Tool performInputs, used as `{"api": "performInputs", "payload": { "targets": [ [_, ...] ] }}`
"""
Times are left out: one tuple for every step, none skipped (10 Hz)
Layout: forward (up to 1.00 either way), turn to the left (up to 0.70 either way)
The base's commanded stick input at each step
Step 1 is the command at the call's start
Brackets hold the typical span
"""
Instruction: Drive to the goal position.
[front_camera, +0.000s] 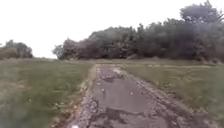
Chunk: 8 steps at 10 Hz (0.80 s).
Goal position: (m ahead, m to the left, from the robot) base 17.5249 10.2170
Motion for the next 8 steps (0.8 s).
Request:
{"api": "performInputs", "payload": {
  "targets": [
    [0.70, -0.08],
    [0.70, -0.19],
    [0.70, -0.30],
    [0.70, -0.23],
    [0.70, -0.11],
    [0.70, -0.04],
    [0.70, -0.05],
    [0.70, -0.18]
  ]
}}
